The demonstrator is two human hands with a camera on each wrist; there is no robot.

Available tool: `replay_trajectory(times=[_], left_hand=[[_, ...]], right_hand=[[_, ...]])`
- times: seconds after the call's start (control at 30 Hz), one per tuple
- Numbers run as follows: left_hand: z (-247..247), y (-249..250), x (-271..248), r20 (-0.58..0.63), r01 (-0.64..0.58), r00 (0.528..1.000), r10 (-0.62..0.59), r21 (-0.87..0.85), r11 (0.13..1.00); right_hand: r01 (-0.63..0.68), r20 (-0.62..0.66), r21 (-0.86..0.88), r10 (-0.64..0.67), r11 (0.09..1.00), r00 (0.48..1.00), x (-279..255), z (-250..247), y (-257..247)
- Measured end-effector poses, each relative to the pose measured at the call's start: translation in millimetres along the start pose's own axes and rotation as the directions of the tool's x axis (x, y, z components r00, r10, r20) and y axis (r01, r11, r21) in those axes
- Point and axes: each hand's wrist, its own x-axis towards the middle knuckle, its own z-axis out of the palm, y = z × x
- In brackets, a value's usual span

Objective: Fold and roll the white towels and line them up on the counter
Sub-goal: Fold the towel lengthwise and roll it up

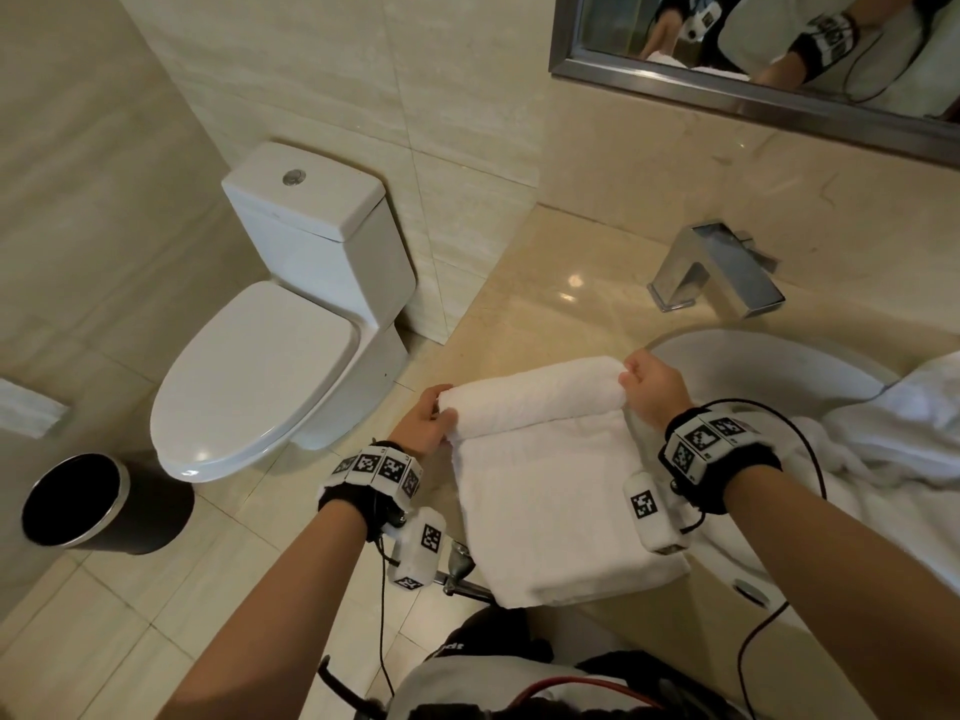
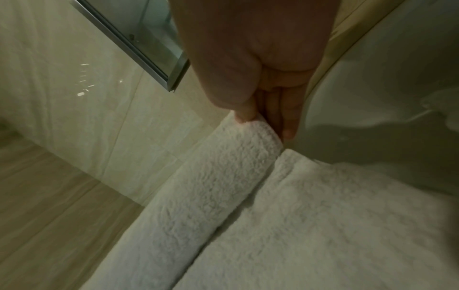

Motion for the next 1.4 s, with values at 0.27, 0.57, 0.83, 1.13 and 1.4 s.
replay_trajectory(times=[0.27,0.57,0.83,1.13,1.4], left_hand=[[-6,-6,-11,0.087,-0.163,0.985,0.147,0.209,0.964],[4,-7,-12,0.072,-0.263,0.962,0.262,0.493,0.830],[0,-18,-30,0.068,-0.155,0.987,0.144,0.197,0.968],[5,-22,-40,0.064,-0.122,0.991,0.117,0.088,0.989],[6,-30,-33,0.093,0.024,0.995,-0.045,0.210,0.977]], right_hand=[[-0.035,0.199,-0.073,0.049,0.997,0.979,-12,-14,11],[0.103,0.240,0.083,-0.120,0.991,0.963,-20,-17,-2],[0.224,0.350,-0.183,-0.150,0.957,0.925,-23,-18,-1],[0.282,0.435,-0.237,-0.158,0.930,0.886,-32,-22,6],[0.332,0.488,-0.228,-0.188,0.915,0.853,-34,-20,11]])
